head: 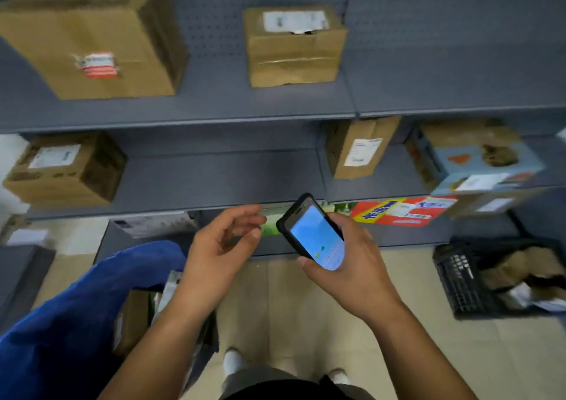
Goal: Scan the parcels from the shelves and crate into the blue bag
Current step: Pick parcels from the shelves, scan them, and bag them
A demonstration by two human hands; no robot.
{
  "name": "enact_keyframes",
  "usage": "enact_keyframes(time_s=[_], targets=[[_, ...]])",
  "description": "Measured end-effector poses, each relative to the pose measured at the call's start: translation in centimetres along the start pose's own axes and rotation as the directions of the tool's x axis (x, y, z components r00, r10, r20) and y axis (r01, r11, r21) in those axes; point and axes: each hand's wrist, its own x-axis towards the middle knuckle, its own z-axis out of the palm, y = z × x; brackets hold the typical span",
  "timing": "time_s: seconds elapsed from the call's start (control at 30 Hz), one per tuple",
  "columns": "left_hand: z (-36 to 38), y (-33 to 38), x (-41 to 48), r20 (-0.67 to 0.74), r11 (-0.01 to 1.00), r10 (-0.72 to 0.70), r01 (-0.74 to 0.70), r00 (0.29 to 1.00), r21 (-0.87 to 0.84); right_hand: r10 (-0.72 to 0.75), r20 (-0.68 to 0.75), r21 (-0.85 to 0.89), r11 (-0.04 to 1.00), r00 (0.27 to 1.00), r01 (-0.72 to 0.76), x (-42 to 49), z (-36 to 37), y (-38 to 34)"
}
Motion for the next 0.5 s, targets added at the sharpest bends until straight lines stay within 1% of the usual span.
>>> enact_keyframes(time_s=[0.1,0.3,0.37,0.5], targets=[[6.8,1.7,0.5,0.144,0.999,0.021,-0.027,0.989,0.034,0.055,-0.091,0.010,0.998,0.994,-0.055,-1.8,-5.2,3.8],[20.7,3.5,0.7,0.340,0.996,0.063,-0.082,0.938,0.042,0.198,-0.264,0.047,0.980,0.944,-0.193,-6.4,-14.4,11.6],[25.1,3.8,0.4,0.422,0.994,0.073,-0.099,0.904,0.038,0.252,-0.321,0.060,0.967,0.913,-0.246,-8.2,-17.0,14.0],[32.6,4.7,-0.3,0.581,0.995,0.055,-0.096,0.812,0.039,0.395,-0.415,0.132,0.918,0.820,-0.375,-11.3,-21.3,18.3]])
